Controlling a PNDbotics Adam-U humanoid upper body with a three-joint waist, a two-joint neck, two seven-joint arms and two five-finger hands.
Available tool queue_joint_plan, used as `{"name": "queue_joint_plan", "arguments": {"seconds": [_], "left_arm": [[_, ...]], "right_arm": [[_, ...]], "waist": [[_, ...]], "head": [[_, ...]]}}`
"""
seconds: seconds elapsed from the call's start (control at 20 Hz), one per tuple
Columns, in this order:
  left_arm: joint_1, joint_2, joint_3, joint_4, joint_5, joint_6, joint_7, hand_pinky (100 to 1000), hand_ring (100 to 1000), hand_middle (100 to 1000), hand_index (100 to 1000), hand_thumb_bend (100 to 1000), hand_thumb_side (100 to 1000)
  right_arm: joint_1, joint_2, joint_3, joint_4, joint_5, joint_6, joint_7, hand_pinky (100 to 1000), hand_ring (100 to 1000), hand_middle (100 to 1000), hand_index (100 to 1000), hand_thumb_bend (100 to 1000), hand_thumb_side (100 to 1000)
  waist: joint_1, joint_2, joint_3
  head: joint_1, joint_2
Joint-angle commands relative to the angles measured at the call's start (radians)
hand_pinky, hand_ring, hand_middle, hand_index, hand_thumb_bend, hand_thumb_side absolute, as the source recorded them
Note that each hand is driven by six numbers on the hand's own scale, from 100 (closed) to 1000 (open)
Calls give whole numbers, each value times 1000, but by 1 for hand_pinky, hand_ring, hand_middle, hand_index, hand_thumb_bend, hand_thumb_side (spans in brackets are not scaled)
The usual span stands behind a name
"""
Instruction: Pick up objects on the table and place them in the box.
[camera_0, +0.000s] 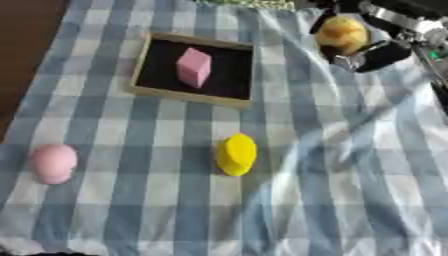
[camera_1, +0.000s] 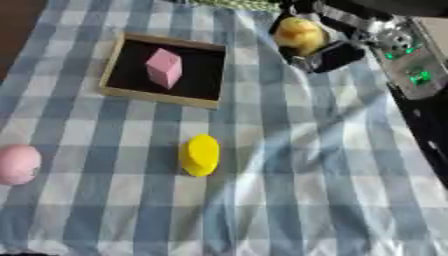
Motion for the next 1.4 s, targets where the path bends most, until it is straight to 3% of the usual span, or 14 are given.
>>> {"name": "queue_joint_plan", "arguments": {"seconds": [0.05,0.35,0.6,0.9,1.2,1.4], "left_arm": [[-34,12,-17,-31,15,-2,-14,801,972,833,841,100,573],[-129,-25,-67,-38,53,-19,-38,799,955,828,842,100,577],[-190,-52,-101,-38,94,-27,-53,798,952,826,842,100,576],[-192,-59,-110,-38,105,-15,-69,798,954,828,842,100,563],[-189,-62,-112,-38,103,-1,-81,798,956,829,843,100,573],[-186,-64,-113,-38,103,4,-84,798,957,828,842,100,571]], "right_arm": [[-73,17,2,41,-5,-258,253,921,1000,100,711,100,198],[-197,95,-9,182,96,-313,163,889,1000,100,710,100,200],[-243,143,-10,276,234,-319,45,883,1000,100,712,100,199],[-228,184,11,328,345,-319,-20,919,1000,100,756,100,198],[-209,207,27,350,386,-319,-3,979,1000,328,853,100,198],[-205,218,26,368,405,-319,18,991,1000,360,854,100,198]], "waist": [[-15,0,17],[-33,10,101],[-49,15,152],[-53,19,159],[-49,22,151],[-48,22,150]], "head": [[-36,4],[-118,4],[-157,4],[-157,4],[-148,4],[-148,4]]}}
